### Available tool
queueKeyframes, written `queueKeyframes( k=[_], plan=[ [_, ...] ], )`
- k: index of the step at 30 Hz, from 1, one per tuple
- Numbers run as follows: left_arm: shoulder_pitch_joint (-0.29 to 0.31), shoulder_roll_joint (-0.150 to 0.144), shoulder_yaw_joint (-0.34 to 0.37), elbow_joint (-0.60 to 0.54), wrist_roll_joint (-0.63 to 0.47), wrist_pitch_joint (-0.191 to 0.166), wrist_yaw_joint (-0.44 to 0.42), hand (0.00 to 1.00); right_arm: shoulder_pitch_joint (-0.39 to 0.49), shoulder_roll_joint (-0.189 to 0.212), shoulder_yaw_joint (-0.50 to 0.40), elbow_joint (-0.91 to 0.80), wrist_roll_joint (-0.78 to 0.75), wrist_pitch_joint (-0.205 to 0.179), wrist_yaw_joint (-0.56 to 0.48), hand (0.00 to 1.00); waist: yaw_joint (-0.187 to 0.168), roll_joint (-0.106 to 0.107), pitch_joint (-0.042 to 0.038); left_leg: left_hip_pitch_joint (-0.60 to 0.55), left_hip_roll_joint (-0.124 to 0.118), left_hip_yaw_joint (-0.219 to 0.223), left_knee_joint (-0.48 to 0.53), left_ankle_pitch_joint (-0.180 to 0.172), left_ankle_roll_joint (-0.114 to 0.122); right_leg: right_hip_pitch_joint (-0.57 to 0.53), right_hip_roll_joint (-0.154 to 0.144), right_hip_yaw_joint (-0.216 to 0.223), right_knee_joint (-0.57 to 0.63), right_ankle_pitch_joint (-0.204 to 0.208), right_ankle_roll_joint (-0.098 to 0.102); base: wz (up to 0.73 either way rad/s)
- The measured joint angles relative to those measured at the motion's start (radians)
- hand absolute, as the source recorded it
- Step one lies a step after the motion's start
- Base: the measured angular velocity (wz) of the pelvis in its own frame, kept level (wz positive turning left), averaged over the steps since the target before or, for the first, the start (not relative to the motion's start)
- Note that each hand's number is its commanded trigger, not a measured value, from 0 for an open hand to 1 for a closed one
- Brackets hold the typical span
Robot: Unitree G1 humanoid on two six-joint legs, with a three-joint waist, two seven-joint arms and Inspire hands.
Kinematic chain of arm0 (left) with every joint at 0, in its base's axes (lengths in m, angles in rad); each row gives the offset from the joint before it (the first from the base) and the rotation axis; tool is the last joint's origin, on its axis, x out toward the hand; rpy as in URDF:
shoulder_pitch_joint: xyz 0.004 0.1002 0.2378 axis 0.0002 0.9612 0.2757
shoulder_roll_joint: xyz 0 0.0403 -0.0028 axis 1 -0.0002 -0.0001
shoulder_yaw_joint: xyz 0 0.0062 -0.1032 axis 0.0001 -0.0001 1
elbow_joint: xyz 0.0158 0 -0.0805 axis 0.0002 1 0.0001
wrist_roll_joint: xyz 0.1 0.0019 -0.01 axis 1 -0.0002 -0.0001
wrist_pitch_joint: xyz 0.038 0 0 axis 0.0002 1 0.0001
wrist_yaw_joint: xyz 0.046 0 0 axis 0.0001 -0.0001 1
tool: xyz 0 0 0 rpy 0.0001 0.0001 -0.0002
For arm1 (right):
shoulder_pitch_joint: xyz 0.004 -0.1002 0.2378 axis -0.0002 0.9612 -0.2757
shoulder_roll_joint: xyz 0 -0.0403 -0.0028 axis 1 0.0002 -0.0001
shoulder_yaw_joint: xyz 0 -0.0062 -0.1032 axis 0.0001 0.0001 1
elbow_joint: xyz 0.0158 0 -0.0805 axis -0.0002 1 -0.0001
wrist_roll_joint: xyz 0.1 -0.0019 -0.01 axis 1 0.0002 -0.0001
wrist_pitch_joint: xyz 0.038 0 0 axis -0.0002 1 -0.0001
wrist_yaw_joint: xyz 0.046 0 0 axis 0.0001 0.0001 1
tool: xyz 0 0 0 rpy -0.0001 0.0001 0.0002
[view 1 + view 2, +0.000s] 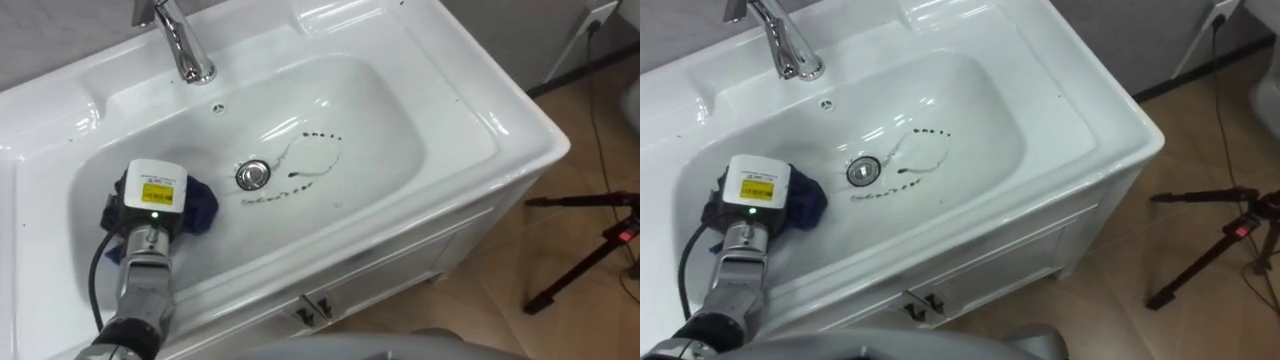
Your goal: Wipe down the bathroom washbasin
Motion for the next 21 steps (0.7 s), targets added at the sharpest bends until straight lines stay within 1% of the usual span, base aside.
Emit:
queueKeyframes(
  k=[2,9,12,14,15,16,17,18,19,20,21],
  plan=[
    [0.004,0.004,0.000,0.000,0.001,0.000,0.000,1.00,0.001,-0.001,-0.023,0.000,-0.001,0.000,0.000,0.00,-0.001,0.006,0.0008,0.000,0.000,0.000,0.000,0.000,0.000,-0.001,0.000,0.002,-0.002,0.000,0.000,0.00],
    [0.007,0.004,0.000,0.000,0.000,0.000,-0.001,1.00,0.000,-0.001,-0.025,0.004,0.003,-0.003,-0.009,0.00,-0.003,0.006,0.0007,0.005,0.000,-0.002,0.000,0.000,0.000,0.004,0.000,0.002,-0.001,0.001,0.001,0.00],
    [0.014,0.000,0.000,0.001,-0.026,-0.001,0.002,1.00,0.002,-0.002,-0.024,0.014,0.007,-0.011,-0.008,0.00,-0.004,0.004,0.0019,0.022,0.000,-0.005,-0.005,0.000,0.000,0.022,0.001,0.000,-0.004,0.000,0.001,-0.02],
    [0.014,-0.003,0.001,0.002,-0.102,-0.006,0.010,1.00,0.001,-0.007,-0.024,0.026,0.024,-0.025,0.001,0.00,-0.001,0.003,0.0027,0.036,-0.001,-0.005,-0.007,0.000,0.000,0.033,0.001,0.007,-0.007,-0.001,0.001,-0.06],
    [0.014,-0.003,0.001,0.002,-0.121,-0.009,0.010,1.00,0.000,-0.009,-0.024,0.031,0.034,-0.029,0.003,0.00,-0.001,0.003,0.0026,0.039,-0.001,-0.005,-0.007,0.000,0.000,0.038,0.001,0.007,-0.008,-0.002,0.001,-0.04],
    [0.013,-0.007,0.001,0.001,-0.164,-0.013,0.011,1.00,0.000,-0.010,-0.024,0.037,0.047,-0.031,0.007,0.00,-0.002,0.003,0.0028,0.048,-0.001,-0.005,-0.008,0.000,0.000,0.050,0.001,0.007,-0.014,-0.001,0.001,0.00],
    [0.011,-0.012,0.002,0.001,-0.227,-0.021,0.012,1.00,0.001,-0.011,-0.024,0.047,0.052,-0.035,0.011,0.00,-0.003,0.003,0.0028,0.062,-0.001,-0.005,-0.012,0.000,0.000,0.063,0.001,0.005,-0.019,-0.001,0.001,0.00],
    [0.010,-0.012,0.003,0.001,-0.261,-0.028,0.013,1.00,0.002,-0.011,-0.024,0.049,0.056,-0.039,0.012,0.00,-0.003,0.003,0.0029,0.069,-0.001,-0.004,-0.015,0.000,0.000,0.069,0.001,0.005,-0.020,-0.002,0.001,0.00],
    [0.008,-0.012,0.010,0.001,-0.320,-0.044,0.016,1.00,0.003,-0.010,-0.023,0.047,0.060,-0.041,0.013,0.00,-0.003,0.003,0.0028,0.073,-0.002,-0.002,-0.016,0.000,0.000,0.068,0.001,0.006,-0.020,-0.007,0.001,0.00],
    [0.004,-0.013,0.018,0.001,-0.345,-0.053,0.016,1.00,0.004,-0.009,-0.023,0.046,0.060,-0.041,0.013,0.00,-0.003,0.003,0.0028,0.073,-0.002,-0.002,-0.016,0.000,0.000,0.068,0.001,0.005,-0.020,-0.009,0.001,0.00],
    [-0.002,-0.017,0.034,0.000,-0.394,-0.067,0.016,1.00,0.002,-0.008,-0.023,0.046,0.060,-0.041,0.013,0.00,-0.003,0.003,0.0028,0.075,-0.002,-0.003,-0.016,0.000,0.000,0.069,0.001,0.005,-0.019,-0.009,0.001,0.00]
  ],
)
